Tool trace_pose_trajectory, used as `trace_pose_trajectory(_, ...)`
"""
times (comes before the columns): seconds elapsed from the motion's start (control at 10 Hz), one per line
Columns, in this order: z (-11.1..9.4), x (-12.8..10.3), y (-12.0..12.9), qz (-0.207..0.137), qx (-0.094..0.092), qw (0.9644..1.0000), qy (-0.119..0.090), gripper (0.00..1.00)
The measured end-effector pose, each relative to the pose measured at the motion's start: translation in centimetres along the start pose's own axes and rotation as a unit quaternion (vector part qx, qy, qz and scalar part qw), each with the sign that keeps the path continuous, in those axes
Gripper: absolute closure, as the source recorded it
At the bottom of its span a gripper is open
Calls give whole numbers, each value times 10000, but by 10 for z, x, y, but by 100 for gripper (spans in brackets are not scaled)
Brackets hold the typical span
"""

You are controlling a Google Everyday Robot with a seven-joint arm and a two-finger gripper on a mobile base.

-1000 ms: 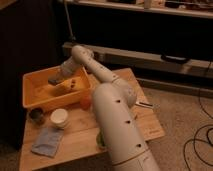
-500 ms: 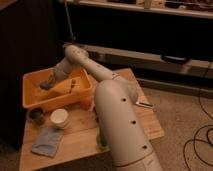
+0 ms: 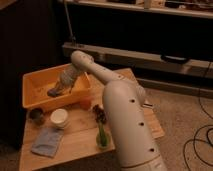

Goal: Wipe tray with sponge

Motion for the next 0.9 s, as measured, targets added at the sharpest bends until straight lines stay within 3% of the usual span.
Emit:
trace_pose_trajectory(0.2, -6, 19, 4, 207, 18, 9997, 110, 91)
trace_pose_trajectory(0.5, -31, 57, -2, 524, 204, 9977, 376, 91)
trace_pose_trajectory(0.7, -35, 74, -26, 645, 275, 9962, 517, 91)
trace_pose_trajectory(0.9, -26, 74, -50, 621, 273, 9961, 570, 91)
